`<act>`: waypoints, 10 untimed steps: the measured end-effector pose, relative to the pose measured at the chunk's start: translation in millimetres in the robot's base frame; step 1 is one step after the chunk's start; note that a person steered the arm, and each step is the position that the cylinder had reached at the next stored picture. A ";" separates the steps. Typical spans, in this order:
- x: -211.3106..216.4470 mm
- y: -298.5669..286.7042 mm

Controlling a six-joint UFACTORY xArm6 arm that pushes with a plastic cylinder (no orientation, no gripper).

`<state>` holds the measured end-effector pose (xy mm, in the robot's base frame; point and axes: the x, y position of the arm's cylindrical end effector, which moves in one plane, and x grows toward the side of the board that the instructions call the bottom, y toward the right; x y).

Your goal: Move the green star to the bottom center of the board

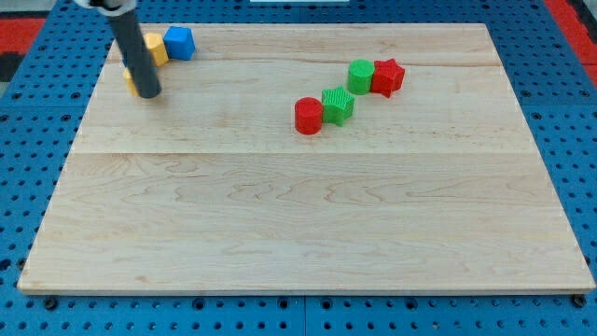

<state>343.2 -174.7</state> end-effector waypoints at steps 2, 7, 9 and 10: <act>-6.6 168.4; 125.2 260.7; 183.5 271.4; 190.1 238.3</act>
<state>533.3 63.6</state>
